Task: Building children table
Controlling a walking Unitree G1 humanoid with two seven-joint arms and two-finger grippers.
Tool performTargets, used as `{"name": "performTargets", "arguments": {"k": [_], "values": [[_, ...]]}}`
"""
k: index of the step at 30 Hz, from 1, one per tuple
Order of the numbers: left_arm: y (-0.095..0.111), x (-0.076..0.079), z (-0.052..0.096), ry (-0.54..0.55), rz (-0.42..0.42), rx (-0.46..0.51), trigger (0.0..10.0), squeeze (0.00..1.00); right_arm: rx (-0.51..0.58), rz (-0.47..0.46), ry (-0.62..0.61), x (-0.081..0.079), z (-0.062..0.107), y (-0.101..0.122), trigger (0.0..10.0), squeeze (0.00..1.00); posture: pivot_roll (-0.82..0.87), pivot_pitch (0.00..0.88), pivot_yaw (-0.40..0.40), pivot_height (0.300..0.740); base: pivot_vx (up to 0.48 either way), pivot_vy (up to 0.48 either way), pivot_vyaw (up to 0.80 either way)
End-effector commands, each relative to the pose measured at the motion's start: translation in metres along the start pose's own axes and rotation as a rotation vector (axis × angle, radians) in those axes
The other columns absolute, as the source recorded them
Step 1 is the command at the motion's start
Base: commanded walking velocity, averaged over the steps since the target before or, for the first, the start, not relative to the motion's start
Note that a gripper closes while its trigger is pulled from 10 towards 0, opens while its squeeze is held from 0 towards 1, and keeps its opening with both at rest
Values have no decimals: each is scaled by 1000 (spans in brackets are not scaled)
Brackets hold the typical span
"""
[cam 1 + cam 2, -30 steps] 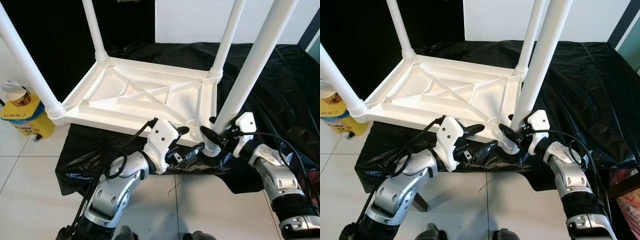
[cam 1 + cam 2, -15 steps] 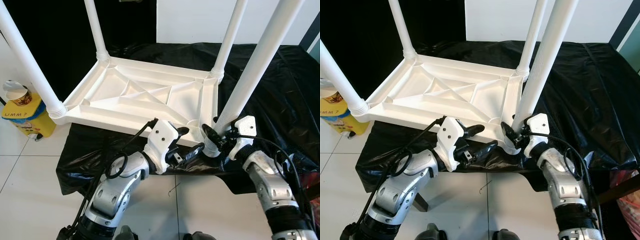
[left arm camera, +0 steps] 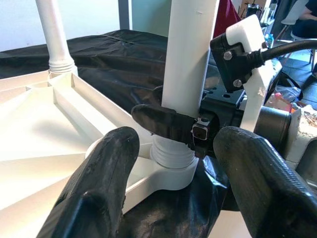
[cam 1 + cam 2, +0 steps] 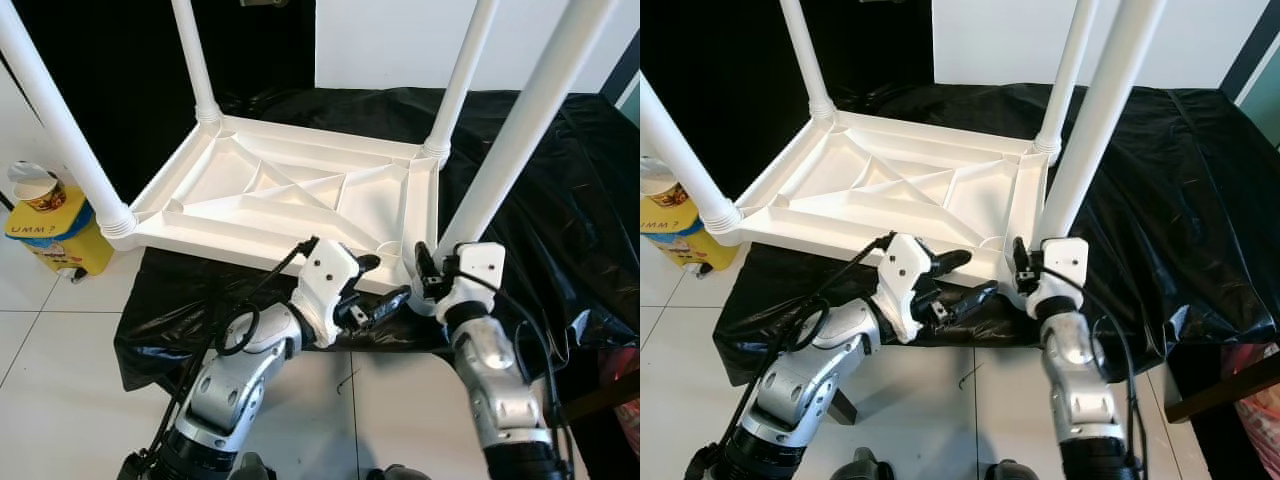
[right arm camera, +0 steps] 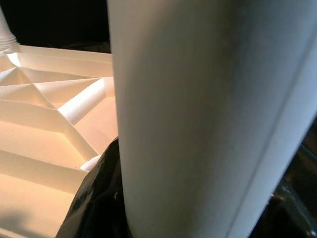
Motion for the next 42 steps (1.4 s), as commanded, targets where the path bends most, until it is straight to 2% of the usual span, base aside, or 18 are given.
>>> {"name": "performTargets", "arguments": {"k": [1, 5, 9, 10, 11, 18, 21, 22, 23, 24, 25, 27, 28, 30, 35, 39, 42], "values": [[1, 0, -2, 14, 0, 5, 10000, 0, -103, 19, -38, 5, 8, -22, 10000, 0, -45, 73, -24, 740, 0, 0, 0], [0, -2, 0, 23, 3, 5, 10000, 0, -74, 34, -28, -4, 9, -14, 10000, 0, -41, 67, -31, 740, 0, 0, 0], [-1, -3, 0, 35, 7, 2, 10000, 0, -61, 42, -14, -5, 8, -12, 10000, 0, -40, 64, -31, 740, 0, 0, 0], [-2, -3, 0, 42, 9, 0, 10000, 0, -59, 47, -14, -5, 8, -10, 10000, 580, -40, 64, -31, 740, 0, 0, 0], [-2, -3, 0, 43, 9, -1, 10000, 0, -52, 50, -4, -5, 7, -9, 10000, 1000, -39, 67, -31, 740, 0, 0, 0], [-4, -3, -1, 42, 4, -8, 10000, 0, -7, 42, 70, 0, 4, -1, 10000, 1000, -43, 70, -30, 740, 0, 0, 0], [-5, -1, 0, 50, -29, -4, 10000, 0, 39, 32, 170, 3, 6, 7, 10000, 1000, -43, 74, -29, 740, 0, 0, 0], [-5, -1, 0, 50, -29, -4, 10000, 0, 39, 32, 170, 3, 6, 7, 10000, 1000, -43, 74, -29, 740, 0, 0, 0], [-6, -1, 0, 49, -39, -8, 10000, 0, 52, 26, 234, 7, 7, 10, 10000, 1000, -44, 76, -27, 740, 0, 0, 0], [-8, 0, 1, 46, -43, -15, 10000, 0, 61, 30, 319, 9, 8, 12, 10000, 0, -46, 78, -21, 740, 0, 0, 0], [-8, 0, 1, 46, -43, -15, 10000, 0, 61, 30, 319, 9, 8, 12, 10000, 0, -46, 78, -21, 740, 0, 0, 0], [-11, -1, 2, 44, -44, -29, 10000, 0, 64, 48, 438, 10, 10, 14, 10000, 0, -44, 78, -16, 740, 0, 0, 0], [-11, -1, 2, 44, -44, -29, 10000, 0, 64, 48, 438, 10, 10, 14, 10000, 0, -44, 78, -16, 740, 0, 0, 0], [-10, -2, 1, 50, -46, -35, 10000, 0, 48, 70, 526, 10, 9, 11, 10000, 0, -39, 77, -14, 740, 0, 0, 0], [-9, -4, 0, 54, -46, -35, 10000, 0, 38, 106, 583, 12, 4, 9, 10000, 0, -38, 73, -11, 740, 0, 0, 0], [-6, -4, -2, 50, -82, -23, 10000, 0, 30, 133, 662, 10, -8, 8, 10000, 0, -34, 65, -16, 740, 0, 0, 0], [-5, -4, -3, 51, -87, -18, 10000, 0, 27, 137, 690, 10, -11, 9, 10000, 0, -42, 66, -21, 740, 0, 0, 0]]}}
Point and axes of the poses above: a point about 5 cm out from each wrist's last joint towards the gripper, its own z axis pointing back from the gripper into the wrist, its own y axis along the axis of the wrist's last joint, x = y × z, the point moved 2 cm from there along -z, pointing out of the wrist towards the gripper, and after that the axes turned 4 degrees about z, right-handed, at the moved point
